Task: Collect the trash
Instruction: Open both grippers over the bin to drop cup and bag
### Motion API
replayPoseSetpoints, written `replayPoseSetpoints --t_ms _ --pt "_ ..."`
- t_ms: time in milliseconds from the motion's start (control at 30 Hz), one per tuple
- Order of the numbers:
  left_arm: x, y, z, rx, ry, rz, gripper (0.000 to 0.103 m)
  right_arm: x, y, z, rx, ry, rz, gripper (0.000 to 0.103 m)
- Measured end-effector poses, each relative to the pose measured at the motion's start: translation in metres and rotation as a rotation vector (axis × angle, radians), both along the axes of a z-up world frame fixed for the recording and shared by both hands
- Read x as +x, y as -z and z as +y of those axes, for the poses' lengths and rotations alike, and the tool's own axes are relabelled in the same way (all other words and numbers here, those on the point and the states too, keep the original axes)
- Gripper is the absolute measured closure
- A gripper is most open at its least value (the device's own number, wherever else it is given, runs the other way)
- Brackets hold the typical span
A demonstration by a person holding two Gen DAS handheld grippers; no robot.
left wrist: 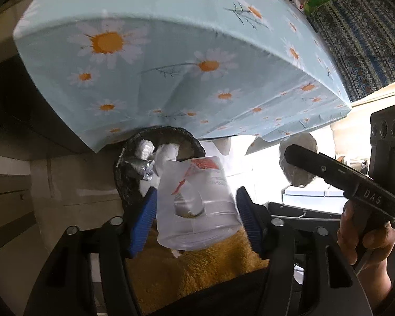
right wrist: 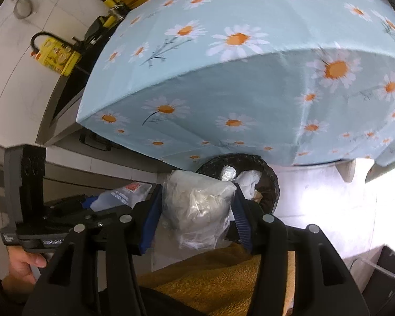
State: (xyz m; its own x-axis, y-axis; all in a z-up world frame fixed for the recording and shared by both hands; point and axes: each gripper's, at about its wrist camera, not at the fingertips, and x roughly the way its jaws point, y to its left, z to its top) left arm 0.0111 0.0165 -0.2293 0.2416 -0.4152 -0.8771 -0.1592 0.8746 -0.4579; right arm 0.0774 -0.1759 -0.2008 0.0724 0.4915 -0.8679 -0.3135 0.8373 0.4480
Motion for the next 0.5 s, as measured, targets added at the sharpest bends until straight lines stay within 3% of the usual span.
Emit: replayPoseSetpoints --t_ms 133,500 --pt "0.002 -0.001 -0.004 -0.003 0.006 -0.007 0.028 0.000 -0.005 -0.009 -0.007 0.021 -0.009 0.042" --pt "-0.005 -0.022 0.003 0.012 -0.006 -0.060 0.028 -0.003 -0.030 -0.010 0.009 0.034 -0.025 0.042"
